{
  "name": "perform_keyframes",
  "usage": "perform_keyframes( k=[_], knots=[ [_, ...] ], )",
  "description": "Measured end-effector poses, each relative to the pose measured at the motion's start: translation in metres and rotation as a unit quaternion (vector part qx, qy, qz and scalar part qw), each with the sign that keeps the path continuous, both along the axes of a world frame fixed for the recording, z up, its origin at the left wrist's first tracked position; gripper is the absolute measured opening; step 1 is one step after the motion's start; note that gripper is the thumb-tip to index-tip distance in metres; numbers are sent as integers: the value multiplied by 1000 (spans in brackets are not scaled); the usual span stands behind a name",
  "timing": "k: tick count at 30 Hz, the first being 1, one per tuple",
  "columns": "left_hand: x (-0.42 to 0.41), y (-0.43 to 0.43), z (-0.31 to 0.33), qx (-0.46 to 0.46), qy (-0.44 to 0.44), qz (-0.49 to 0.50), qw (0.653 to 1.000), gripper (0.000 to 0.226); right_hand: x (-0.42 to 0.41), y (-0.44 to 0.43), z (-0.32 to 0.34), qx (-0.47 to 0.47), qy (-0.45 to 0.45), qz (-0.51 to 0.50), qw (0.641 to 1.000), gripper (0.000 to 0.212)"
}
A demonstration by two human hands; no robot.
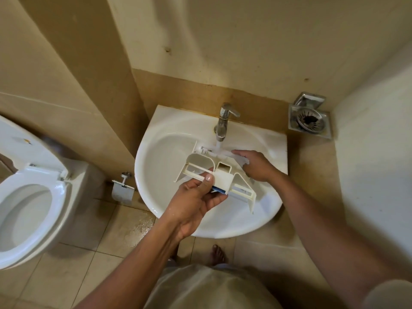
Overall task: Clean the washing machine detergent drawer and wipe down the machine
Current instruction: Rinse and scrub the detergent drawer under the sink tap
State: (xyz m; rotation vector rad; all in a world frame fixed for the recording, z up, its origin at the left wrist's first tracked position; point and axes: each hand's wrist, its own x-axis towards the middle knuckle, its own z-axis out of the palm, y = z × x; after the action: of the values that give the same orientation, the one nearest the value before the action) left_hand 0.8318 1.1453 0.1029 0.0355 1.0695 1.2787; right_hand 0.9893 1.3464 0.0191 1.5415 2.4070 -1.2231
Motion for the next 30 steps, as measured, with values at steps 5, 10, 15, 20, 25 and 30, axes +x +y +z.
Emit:
perform_keyframes(
  k=[5,10,15,20,25,30],
  knots=[
    [-11,-6,-7,-7,-2,55,998,32,-12,-10,-5,65,15,-57,996,45],
    [-22,-10,-8,-2,-14,93,996,24,-29,-18,-13,75,65,-63,993,44],
    [-29,-16,-9,13,-45,132,990,22,-56,-24,-20,61,103,-116,986,47],
    [-31,-19,-10,12,-63,178,982,20,-76,-30,-15,-3,171,-237,956,45],
    [-27,-24,-9,9,-54,192,980,34,-81,-34,-16,-66,190,-236,951,50],
    [-24,-21,-5,15,-35,193,980,30,-75,-29,-23,-98,167,-219,956,49]
  ],
)
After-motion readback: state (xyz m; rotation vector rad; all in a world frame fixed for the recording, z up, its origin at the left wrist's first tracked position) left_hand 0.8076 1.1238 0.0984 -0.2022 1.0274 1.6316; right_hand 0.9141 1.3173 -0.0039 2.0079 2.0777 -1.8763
